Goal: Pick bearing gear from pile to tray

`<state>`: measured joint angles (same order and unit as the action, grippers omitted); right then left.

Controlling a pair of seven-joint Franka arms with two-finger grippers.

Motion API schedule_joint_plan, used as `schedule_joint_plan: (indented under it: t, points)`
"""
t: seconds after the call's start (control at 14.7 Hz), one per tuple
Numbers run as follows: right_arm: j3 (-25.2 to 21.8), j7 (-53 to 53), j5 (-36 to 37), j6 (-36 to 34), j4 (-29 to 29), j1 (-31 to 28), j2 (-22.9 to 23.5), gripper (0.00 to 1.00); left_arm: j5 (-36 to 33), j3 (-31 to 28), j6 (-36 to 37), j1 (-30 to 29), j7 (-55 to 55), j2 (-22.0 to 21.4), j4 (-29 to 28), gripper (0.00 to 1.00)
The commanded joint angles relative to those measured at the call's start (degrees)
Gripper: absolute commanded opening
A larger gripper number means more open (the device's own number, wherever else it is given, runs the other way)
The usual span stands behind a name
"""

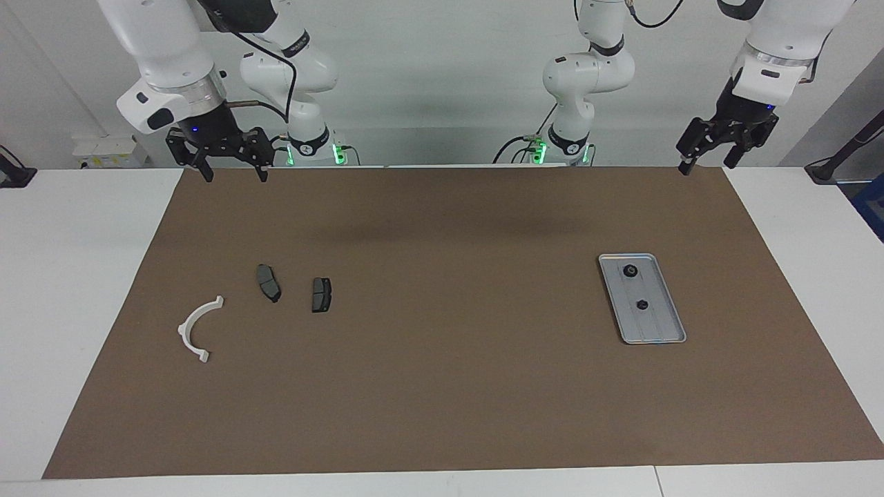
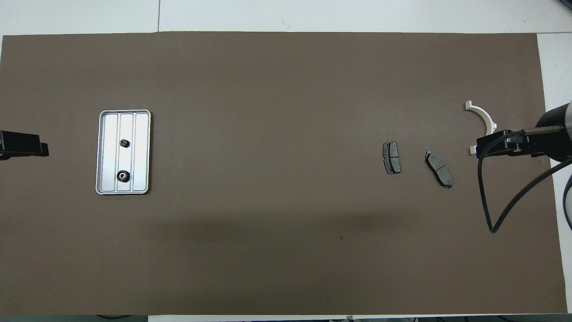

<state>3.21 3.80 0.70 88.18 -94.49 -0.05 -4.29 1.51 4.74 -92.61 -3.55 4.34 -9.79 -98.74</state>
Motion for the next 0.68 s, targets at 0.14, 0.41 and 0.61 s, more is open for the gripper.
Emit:
schedule_joint_plan:
  t: [0.14,0.41,0.61]
  points:
    - [0.40,0.95,-1.05,0.76,-0.43,-0.04,-0.72,1.00,0.50,0.45,4.90,1.09,-6.10,0.73,2.85,1.00]
    - [0.31,0.86,-1.23,0.76,-0.43,-0.39,-0.72,1.00,0.95,-0.16,4.37,2.75,-4.61,1.00,2.41,1.00]
    - [0.31,0.86,-1.23,0.76,-0.43,-0.21,-0.72,1.00,1.03,-10.43,4.63,13.03,-3.63,3.27,3.11,1.00]
